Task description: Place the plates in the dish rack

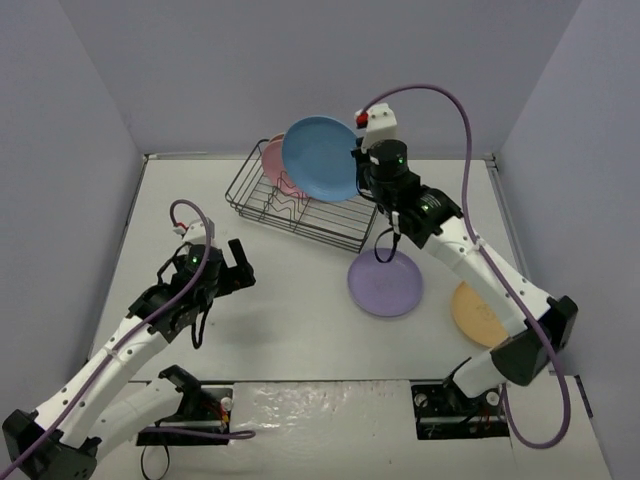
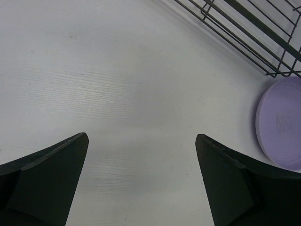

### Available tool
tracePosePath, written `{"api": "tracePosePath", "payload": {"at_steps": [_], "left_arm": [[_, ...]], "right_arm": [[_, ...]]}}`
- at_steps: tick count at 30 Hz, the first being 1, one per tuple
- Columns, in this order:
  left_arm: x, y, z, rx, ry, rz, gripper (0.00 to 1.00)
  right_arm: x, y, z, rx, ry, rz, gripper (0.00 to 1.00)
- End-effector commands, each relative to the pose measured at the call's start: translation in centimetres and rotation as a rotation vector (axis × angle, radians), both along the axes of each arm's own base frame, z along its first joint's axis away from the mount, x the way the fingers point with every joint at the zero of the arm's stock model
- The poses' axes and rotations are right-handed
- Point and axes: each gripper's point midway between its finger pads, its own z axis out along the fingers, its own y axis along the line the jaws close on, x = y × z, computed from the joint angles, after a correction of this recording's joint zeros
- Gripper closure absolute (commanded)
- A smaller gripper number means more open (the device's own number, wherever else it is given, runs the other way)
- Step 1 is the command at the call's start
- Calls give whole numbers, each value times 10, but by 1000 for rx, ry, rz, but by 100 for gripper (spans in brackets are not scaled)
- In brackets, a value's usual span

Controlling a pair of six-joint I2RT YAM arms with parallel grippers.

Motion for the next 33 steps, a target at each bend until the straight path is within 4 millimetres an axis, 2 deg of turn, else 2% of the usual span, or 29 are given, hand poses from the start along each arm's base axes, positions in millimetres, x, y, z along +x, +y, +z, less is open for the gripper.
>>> {"api": "tracePosePath", "payload": {"at_steps": [1,2,3,4,6,10,12,15,21,33], "left_arm": [[14,-2,7,-64,-26,0,3],[15,-2,5,-64,-23,-3,3],[16,-1,3,-64,-15,0,3],[18,2,0,-63,-5,10,3],[21,6,-3,-58,6,20,3],[25,12,-7,-56,13,45,3],[27,11,-6,-63,9,43,3],[27,10,-8,-64,12,35,3],[25,12,-14,-58,29,37,3],[22,13,-13,-63,23,36,3]], "right_arm": [[39,23,71,-97,-272,-62,100],[47,25,62,-128,-263,-90,100],[55,26,65,-156,-279,-118,100],[61,27,77,-183,-313,-144,100],[81,39,65,-264,-332,-162,100],[106,62,49,-399,-370,-194,100],[114,62,43,-411,-380,-253,100],[128,72,19,-475,-382,-282,100],[136,86,-2,-513,-381,-273,100],[148,112,-39,-598,-376,-123,100]]}}
